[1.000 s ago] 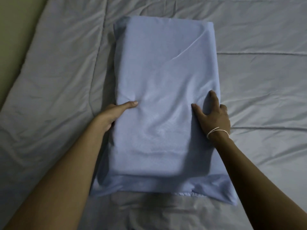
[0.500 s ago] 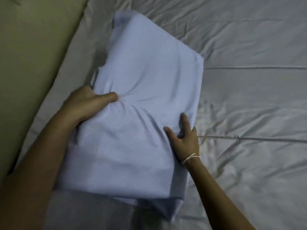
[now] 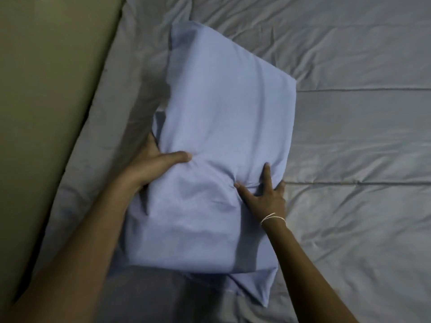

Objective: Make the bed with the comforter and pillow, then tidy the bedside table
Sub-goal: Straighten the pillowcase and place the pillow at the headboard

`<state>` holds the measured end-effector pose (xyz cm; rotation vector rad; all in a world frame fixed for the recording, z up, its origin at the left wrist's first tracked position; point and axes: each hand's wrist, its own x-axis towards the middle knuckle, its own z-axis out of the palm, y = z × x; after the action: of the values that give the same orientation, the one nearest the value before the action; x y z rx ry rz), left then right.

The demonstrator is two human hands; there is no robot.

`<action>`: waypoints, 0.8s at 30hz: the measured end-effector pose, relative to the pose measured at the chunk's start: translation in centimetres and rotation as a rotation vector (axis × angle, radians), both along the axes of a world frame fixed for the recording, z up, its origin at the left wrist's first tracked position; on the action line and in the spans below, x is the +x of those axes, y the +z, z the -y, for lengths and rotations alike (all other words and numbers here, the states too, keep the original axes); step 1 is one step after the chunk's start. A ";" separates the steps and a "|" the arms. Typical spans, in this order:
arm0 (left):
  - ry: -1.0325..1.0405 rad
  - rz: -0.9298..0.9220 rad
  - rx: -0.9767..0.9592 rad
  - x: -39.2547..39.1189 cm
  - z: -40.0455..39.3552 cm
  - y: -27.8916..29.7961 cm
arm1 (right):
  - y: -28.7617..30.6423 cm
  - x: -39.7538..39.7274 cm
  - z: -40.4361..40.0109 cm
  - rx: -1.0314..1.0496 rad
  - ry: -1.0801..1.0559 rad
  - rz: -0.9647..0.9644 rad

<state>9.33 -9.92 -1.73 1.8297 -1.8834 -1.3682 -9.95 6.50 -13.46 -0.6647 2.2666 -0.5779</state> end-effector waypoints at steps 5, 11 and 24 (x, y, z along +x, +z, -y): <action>-0.011 0.043 -0.191 1.9 0.2 1.5 | 1.1 3.3 1.4 -0.196 -0.088 0.017; -0.075 0.379 -0.439 9.3 1.8 8.8 | 1.7 15.1 6.6 -0.550 -0.069 0.269; 0.258 0.603 -0.519 29.0 6.3 8.5 | 2.4 36.5 17.1 -0.339 0.342 0.404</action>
<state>38.29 -16.24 6.80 2.2157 -1.8939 -0.2034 26.57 -10.59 -11.06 -0.9791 1.6500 -0.8471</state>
